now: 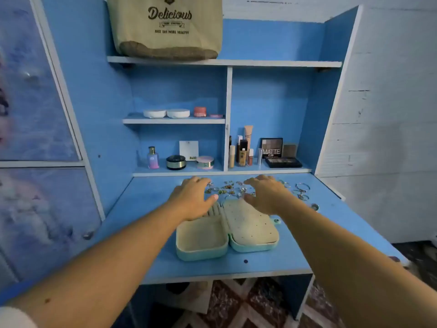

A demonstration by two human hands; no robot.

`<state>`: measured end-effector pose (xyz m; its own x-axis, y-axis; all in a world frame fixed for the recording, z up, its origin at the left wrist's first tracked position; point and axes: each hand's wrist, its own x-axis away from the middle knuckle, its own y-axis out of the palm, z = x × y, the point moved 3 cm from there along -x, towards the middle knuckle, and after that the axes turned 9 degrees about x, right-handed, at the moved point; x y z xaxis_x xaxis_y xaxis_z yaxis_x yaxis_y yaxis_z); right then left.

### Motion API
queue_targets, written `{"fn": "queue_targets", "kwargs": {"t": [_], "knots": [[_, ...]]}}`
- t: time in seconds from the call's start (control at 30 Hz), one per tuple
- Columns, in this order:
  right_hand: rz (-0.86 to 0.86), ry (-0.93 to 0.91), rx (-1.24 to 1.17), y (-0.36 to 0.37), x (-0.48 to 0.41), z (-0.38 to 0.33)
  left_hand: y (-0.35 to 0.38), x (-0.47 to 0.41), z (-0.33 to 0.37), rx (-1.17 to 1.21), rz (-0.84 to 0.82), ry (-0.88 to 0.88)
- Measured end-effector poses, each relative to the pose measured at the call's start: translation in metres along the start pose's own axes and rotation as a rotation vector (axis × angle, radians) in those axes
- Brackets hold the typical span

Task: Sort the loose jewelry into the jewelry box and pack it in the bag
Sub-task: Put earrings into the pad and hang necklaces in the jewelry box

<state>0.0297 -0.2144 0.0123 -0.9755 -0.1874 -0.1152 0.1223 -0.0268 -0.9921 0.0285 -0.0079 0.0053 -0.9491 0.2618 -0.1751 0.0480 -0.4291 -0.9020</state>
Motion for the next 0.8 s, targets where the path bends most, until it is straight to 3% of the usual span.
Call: {"fn": "queue_targets", "kwargs": {"t": [0.2,0.5,0.8], "knots": [[-0.076,0.004,-0.031,0.038,0.005,-0.002,0.035,0.011,-0.011,0.012,-0.035,0.02],[0.07,0.036,-0.269,0.055,0.009,-0.006,0.039,0.008,-0.018,-0.048,-0.051,0.103],[0.024,-0.019,-0.26,0.061,0.001,0.002,0.046,0.004,-0.023,-0.05,-0.044,0.102]]}}
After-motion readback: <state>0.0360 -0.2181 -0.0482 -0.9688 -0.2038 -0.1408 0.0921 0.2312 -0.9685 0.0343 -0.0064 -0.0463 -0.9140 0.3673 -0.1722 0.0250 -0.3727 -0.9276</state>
